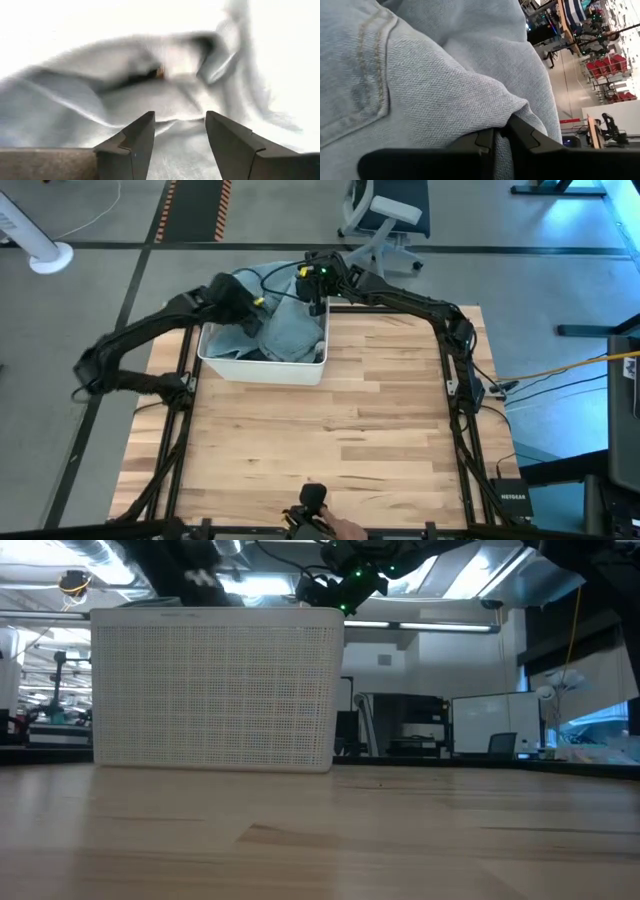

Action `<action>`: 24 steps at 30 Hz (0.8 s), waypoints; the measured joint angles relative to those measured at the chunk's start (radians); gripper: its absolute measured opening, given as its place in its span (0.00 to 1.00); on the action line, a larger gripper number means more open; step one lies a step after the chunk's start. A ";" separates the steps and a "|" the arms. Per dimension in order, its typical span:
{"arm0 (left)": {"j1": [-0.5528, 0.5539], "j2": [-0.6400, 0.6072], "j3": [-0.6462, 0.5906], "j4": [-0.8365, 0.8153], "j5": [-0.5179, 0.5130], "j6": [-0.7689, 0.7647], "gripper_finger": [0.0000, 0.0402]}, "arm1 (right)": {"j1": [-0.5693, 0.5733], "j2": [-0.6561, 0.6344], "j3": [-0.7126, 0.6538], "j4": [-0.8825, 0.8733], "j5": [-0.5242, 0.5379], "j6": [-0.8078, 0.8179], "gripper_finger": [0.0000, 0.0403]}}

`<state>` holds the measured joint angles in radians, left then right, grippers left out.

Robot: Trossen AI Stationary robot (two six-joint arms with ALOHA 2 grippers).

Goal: Sort clothes
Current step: Put the blue jeans into the white laundry bin

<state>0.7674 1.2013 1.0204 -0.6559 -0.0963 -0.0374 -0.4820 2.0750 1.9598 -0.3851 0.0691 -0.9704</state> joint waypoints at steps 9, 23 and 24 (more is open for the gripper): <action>-0.007 -0.233 0.006 0.038 -0.003 0.043 0.43 | 0.087 0.008 0.013 0.061 -0.024 0.050 0.21; -0.009 -0.204 -0.052 0.046 0.000 0.063 0.43 | 0.134 0.192 0.011 -0.067 -0.071 0.079 0.19; -0.008 -0.204 -0.055 0.045 0.000 0.065 0.43 | 0.135 0.196 0.011 -0.070 -0.071 0.078 0.19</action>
<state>0.7589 0.9977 0.9649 -0.6109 -0.0963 0.0280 -0.3474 2.2709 1.9705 -0.4555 -0.0021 -0.8923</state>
